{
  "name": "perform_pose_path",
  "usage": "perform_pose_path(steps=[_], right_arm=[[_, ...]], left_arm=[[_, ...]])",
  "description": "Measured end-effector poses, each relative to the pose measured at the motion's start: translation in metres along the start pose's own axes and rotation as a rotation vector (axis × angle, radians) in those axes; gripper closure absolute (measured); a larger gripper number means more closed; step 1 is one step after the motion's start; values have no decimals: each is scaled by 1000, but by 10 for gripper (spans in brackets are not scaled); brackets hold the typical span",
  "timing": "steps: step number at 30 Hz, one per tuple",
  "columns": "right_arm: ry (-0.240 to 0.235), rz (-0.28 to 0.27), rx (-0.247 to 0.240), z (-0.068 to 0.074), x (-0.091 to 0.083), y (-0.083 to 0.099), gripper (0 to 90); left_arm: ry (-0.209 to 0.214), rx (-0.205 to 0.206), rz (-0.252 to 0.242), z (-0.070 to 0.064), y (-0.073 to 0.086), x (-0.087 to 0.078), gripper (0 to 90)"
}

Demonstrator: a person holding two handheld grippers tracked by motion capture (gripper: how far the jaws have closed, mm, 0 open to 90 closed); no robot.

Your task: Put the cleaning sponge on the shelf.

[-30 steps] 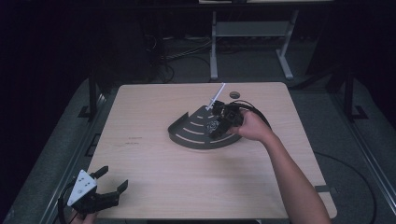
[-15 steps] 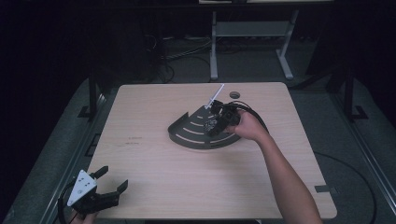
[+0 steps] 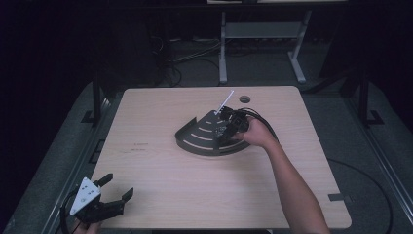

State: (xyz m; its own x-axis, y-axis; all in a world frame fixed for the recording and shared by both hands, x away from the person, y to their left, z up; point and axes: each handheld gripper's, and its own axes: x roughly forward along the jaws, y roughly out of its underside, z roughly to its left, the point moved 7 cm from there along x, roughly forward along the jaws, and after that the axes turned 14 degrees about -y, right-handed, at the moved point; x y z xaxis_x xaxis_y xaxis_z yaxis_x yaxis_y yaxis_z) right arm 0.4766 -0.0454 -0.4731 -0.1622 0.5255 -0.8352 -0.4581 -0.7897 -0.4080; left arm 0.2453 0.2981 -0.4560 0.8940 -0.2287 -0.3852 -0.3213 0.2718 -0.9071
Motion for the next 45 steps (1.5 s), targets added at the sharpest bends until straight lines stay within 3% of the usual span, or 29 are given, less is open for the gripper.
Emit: perform_pose_path(steps=[20, 45], right_arm=[[13, 16, 25, -12, 12, 3, 308], [10, 20, 22, -14, 18, 0, 305]], left_arm=[[0, 0, -1, 0, 0, 0, 133], [-4, -11, 1, 1, 0, 0, 132]])
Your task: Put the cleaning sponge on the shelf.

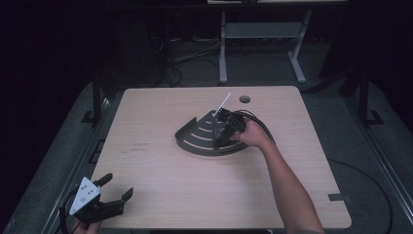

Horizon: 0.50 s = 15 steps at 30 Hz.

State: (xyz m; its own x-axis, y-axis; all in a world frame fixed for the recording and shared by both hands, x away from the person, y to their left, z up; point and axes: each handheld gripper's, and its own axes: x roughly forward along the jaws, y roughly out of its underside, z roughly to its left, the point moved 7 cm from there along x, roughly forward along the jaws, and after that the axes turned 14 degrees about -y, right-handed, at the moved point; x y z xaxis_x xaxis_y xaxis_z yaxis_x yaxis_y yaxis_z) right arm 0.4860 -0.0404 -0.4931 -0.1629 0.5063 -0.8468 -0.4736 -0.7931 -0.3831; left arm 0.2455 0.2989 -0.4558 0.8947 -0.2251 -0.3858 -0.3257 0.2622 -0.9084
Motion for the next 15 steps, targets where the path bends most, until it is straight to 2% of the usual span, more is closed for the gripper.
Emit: perform_pose_path(steps=[15], right_arm=[[-1, 8, 15, -3, 3, 1, 301]], left_arm=[[-1, -3, -1, 1, 0, 1, 133]])
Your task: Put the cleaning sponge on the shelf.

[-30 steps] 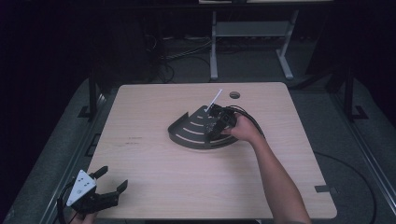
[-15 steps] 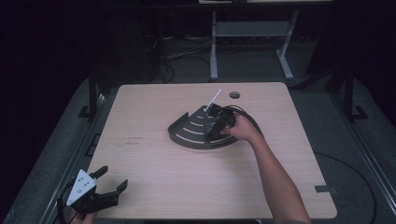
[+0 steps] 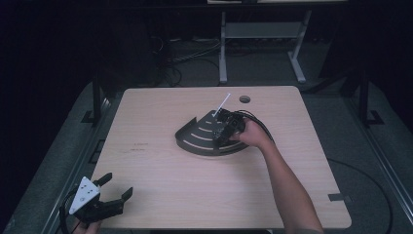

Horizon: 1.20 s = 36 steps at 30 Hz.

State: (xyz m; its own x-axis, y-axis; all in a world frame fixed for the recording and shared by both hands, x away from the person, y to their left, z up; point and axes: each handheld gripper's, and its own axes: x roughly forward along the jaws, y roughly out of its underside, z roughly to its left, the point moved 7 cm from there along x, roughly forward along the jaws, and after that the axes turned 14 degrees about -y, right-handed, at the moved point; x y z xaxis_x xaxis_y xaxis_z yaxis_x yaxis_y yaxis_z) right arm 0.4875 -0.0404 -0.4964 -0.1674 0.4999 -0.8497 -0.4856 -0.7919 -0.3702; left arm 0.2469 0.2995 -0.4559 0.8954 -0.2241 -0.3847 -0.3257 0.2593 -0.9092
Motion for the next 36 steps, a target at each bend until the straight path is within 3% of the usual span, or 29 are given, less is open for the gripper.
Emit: perform_pose_path(steps=[21, 36], right_arm=[[10, -1, 4, -1, -3, 2, 297], [18, -20, -9, 8, -16, 3, 263]], left_arm=[[1, 1, 1, 1, 1, 0, 133], [2, 2, 0, -1, 0, 0, 133]])
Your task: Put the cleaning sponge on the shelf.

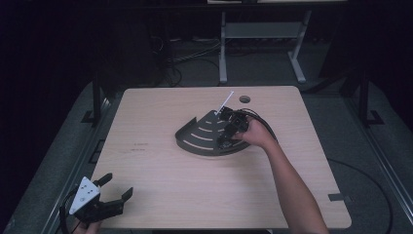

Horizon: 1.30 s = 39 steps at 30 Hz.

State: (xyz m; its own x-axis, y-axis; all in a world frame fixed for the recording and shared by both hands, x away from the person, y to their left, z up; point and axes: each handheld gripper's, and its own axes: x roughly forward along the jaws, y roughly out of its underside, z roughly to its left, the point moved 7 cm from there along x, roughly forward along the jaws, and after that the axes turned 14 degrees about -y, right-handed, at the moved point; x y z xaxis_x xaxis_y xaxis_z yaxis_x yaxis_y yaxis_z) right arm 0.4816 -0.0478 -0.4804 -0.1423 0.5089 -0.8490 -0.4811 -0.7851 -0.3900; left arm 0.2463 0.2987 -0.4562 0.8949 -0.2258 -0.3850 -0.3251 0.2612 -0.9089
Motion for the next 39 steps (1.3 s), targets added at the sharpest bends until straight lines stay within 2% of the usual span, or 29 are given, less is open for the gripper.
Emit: perform_pose_path(steps=[19, 27, 39], right_arm=[[-6, -53, -7, 12, -22, 13, 252], [-4, -46, -19, 20, -28, 20, 249], [2, -68, -27, 29, -38, 33, 244]], left_arm=[[3, 7, 2, -2, 0, -1, 133], [0, 10, 3, -2, 0, -1, 133], [3, 8, 2, -2, 0, -1, 133]])
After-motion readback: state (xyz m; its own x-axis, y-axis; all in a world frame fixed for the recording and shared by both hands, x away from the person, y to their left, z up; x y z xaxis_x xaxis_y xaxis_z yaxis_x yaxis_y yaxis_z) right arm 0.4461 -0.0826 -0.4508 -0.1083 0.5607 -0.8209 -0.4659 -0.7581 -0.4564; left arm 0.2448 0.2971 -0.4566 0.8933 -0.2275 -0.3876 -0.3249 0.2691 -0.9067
